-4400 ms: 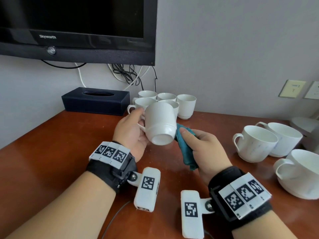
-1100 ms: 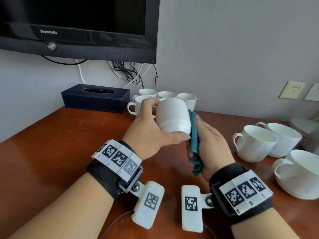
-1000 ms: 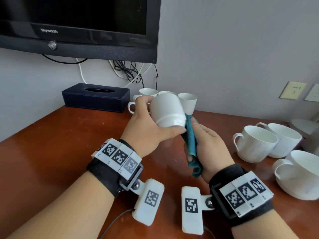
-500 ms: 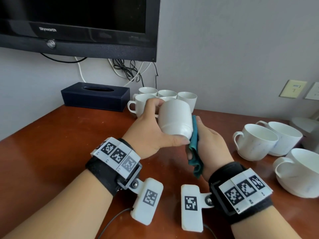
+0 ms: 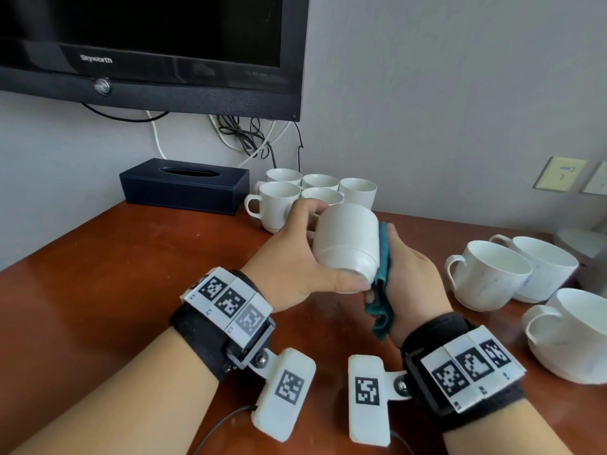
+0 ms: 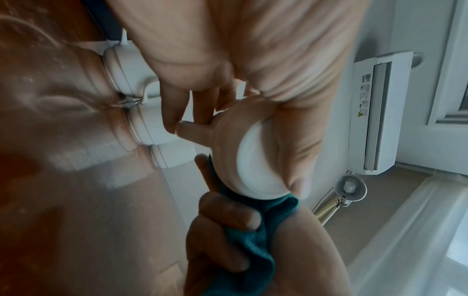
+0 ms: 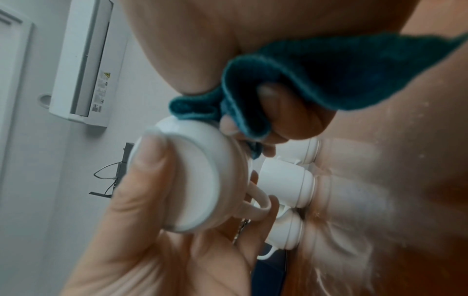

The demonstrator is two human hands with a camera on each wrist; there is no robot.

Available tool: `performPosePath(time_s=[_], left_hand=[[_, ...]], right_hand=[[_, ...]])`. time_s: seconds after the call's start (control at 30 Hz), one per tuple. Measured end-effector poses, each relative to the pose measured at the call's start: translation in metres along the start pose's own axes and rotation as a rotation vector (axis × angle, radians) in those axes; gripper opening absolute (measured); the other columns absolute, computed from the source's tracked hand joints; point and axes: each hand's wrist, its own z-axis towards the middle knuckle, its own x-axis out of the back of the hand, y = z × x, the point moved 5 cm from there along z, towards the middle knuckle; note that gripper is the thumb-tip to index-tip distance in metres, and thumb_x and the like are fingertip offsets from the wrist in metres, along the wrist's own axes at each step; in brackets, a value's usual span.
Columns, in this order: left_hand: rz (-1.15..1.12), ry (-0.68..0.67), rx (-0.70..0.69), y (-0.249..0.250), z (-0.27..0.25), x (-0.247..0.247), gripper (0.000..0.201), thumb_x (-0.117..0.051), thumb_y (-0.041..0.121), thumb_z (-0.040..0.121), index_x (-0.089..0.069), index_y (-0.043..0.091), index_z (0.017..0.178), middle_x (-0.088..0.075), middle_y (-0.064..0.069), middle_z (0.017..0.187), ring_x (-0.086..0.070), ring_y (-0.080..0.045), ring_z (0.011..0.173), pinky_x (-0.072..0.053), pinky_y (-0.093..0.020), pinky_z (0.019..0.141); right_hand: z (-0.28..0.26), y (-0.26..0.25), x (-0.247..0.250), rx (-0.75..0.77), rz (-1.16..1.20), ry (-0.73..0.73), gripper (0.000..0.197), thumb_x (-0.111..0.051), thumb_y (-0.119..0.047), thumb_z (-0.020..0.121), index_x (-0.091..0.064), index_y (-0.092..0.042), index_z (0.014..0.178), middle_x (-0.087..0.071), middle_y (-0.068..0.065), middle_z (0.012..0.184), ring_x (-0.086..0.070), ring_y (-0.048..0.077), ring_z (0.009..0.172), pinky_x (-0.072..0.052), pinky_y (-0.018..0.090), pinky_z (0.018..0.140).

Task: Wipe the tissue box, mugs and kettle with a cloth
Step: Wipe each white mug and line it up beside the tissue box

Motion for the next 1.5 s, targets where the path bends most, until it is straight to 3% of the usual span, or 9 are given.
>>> performPosePath(time_s=[0.2,0.37,0.67,0.8,0.97,1.1,1.2,1.33,1.5], left_hand=[[-0.13,0.178,0.029,-0.008,0.002,0.012,0.103,-0.09,0.066,0.047,-0.038,0.048,0.134,-0.057,0.012,0.132,-0.06,-0.012,0.117,-0.054,-0.045,0.101],[-0.028,0.15,0.016,0.001,-0.001,0.014,0.105,-0.088,0.065,0.054,-0.035,0.045,0.142,-0.054,0.019,0.128,-0.058,-0.002,0.111,-0.049,-0.019,0.081],[0.209,0.141,0.09,-0.003,0.002,0.013,0.087,-0.092,0.057,0.062,-0.044,0.033,0.13,-0.056,0.013,0.121,-0.059,-0.011,0.106,-0.05,-0.032,0.081],[0.238,0.127,0.111,-0.007,0.003,0.013,0.08,-0.093,0.054,0.061,-0.047,0.031,0.123,-0.058,0.014,0.113,-0.06,-0.005,0.096,-0.051,-0.028,0.074],[0.137,0.077,0.049,-0.007,0.002,0.015,0.101,-0.088,0.07,0.045,-0.046,0.042,0.132,-0.063,0.02,0.123,-0.065,-0.005,0.109,-0.058,-0.04,0.094],[0.016,-0.03,-0.004,0.002,-0.003,0.009,0.103,-0.091,0.06,0.05,-0.044,0.04,0.139,-0.061,0.023,0.133,-0.062,0.001,0.118,-0.054,-0.038,0.104],[-0.138,0.02,-0.009,0.004,-0.004,0.011,0.102,-0.095,0.053,0.049,-0.047,0.038,0.138,-0.063,0.017,0.133,-0.063,-0.005,0.12,-0.053,-0.045,0.106],[-0.284,0.079,-0.022,0.0,0.0,0.015,0.113,-0.099,0.061,0.046,-0.045,0.037,0.142,-0.062,0.005,0.138,-0.062,-0.021,0.127,-0.051,-0.056,0.107],[-0.185,-0.047,-0.045,0.001,0.0,0.014,0.096,-0.092,0.05,0.059,-0.039,0.055,0.138,-0.059,0.008,0.133,-0.066,-0.014,0.116,-0.058,-0.048,0.099]], right_hand=[[-0.005,0.005,-0.01,-0.027,-0.034,-0.135,0.056,-0.046,-0.057,0.105,-0.06,-0.004,0.095,-0.047,0.009,0.051,-0.042,0.019,0.035,-0.036,0.023,0.039],[-0.007,0.0,-0.011,0.006,-0.051,-0.123,0.053,-0.045,-0.056,0.105,-0.058,-0.007,0.088,-0.049,0.006,0.051,-0.043,0.019,0.038,-0.035,0.024,0.04],[-0.003,-0.003,-0.012,0.146,-0.13,-0.142,0.05,-0.043,-0.047,0.109,-0.065,-0.028,0.068,-0.048,0.003,0.056,-0.043,0.019,0.043,-0.035,0.024,0.039],[-0.004,-0.004,-0.013,0.237,-0.2,-0.166,0.04,-0.045,-0.041,0.11,-0.072,-0.018,0.093,-0.054,0.0,0.059,-0.045,0.013,0.045,-0.037,0.024,0.041],[-0.001,-0.005,-0.009,0.232,-0.194,-0.108,0.04,-0.044,-0.044,0.109,-0.071,-0.024,0.087,-0.052,0.002,0.061,-0.045,0.016,0.045,-0.037,0.027,0.042],[0.005,-0.002,0.004,0.089,-0.202,-0.017,0.052,-0.042,-0.06,0.105,-0.066,-0.02,0.081,-0.049,0.011,0.062,-0.043,0.022,0.044,-0.039,0.029,0.042],[0.005,0.001,0.005,0.018,-0.215,-0.031,0.059,-0.042,-0.063,0.104,-0.059,-0.012,0.077,-0.048,0.009,0.052,-0.041,0.021,0.039,-0.036,0.026,0.043],[0.004,0.005,-0.002,0.011,-0.118,-0.108,0.049,-0.047,-0.055,0.105,-0.056,-0.015,0.078,-0.047,0.005,0.05,-0.039,0.02,0.04,-0.034,0.025,0.043],[0.008,0.008,0.0,-0.021,-0.043,-0.123,0.042,-0.051,-0.053,0.104,-0.056,-0.016,0.086,-0.046,0.005,0.056,-0.037,0.019,0.042,-0.03,0.023,0.042]])
